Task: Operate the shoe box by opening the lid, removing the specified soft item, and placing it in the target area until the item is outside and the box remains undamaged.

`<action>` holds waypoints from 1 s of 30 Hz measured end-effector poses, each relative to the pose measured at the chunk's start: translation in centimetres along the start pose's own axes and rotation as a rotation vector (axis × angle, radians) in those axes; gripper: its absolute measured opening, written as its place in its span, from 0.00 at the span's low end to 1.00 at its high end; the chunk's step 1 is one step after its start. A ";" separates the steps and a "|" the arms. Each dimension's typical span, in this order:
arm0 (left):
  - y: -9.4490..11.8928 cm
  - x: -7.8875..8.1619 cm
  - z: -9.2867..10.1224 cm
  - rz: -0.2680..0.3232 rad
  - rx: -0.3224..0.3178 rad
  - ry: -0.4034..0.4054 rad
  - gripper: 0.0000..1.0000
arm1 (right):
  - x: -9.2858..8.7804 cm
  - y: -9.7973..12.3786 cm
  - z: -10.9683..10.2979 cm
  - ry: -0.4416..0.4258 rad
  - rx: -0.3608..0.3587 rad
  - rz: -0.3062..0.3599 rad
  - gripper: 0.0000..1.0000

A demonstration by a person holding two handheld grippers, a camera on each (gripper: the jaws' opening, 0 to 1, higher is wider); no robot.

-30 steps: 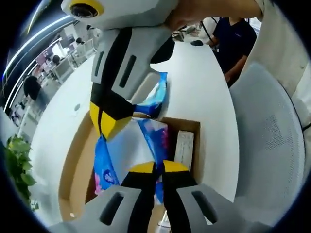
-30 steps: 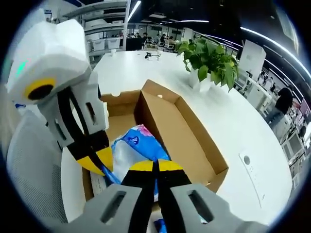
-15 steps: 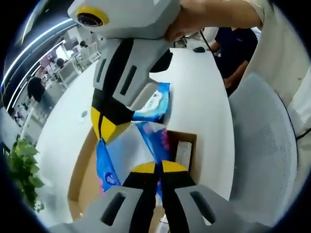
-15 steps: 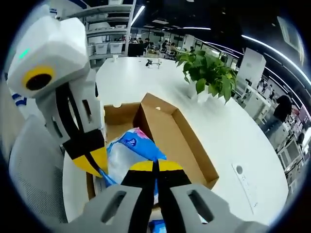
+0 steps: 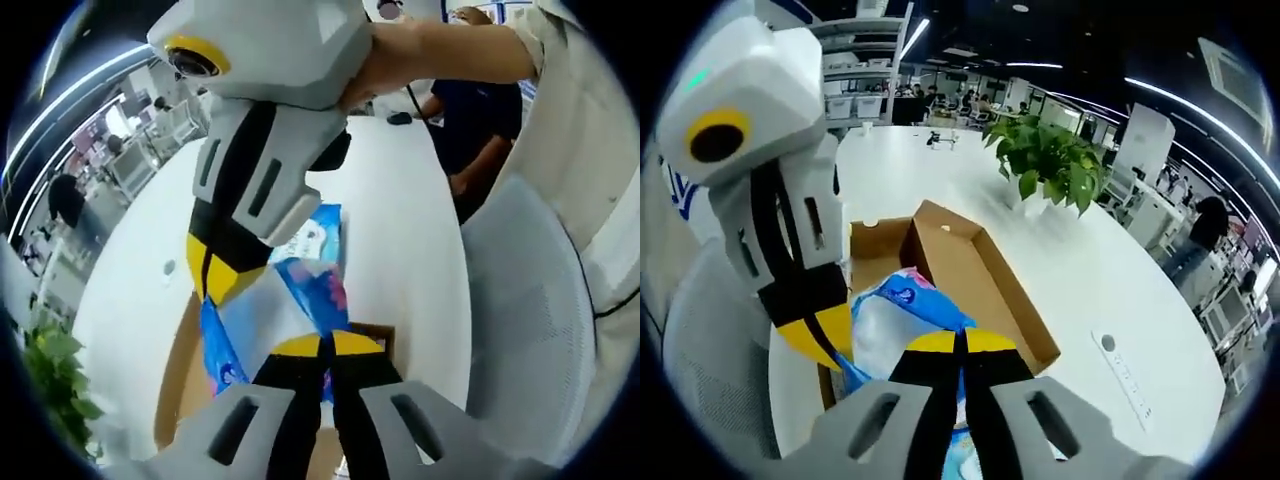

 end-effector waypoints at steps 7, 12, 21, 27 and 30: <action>-1.2 1.9 0.2 0.017 -0.027 -0.036 0.00 | -1.8 2.3 1.3 -0.007 -0.035 -0.015 0.00; -2.4 3.2 0.4 0.026 -0.053 -0.062 0.00 | -3.2 3.5 2.0 -0.018 -0.055 -0.029 0.00; -4.3 5.7 0.3 0.040 -0.089 -0.109 0.00 | -5.3 5.7 3.9 -0.045 -0.086 -0.048 0.00; -5.7 7.5 -0.1 0.053 -0.102 -0.130 0.00 | -6.4 7.2 5.3 -0.077 -0.108 -0.055 0.00; -6.1 8.4 -0.1 0.058 -0.107 -0.135 0.00 | -6.9 7.9 5.9 -0.091 -0.113 -0.057 0.00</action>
Point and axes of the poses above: the point that each gripper's makers call its tool centre point, and the gripper's own axes: y roughly backward along the fingers, z roughly to its right, x roughly out of its top, the point moved 1 cm from there along y, roughly backward along the fingers, and after that the axes turned 6 degrees about -y, right-handed, at the moved point
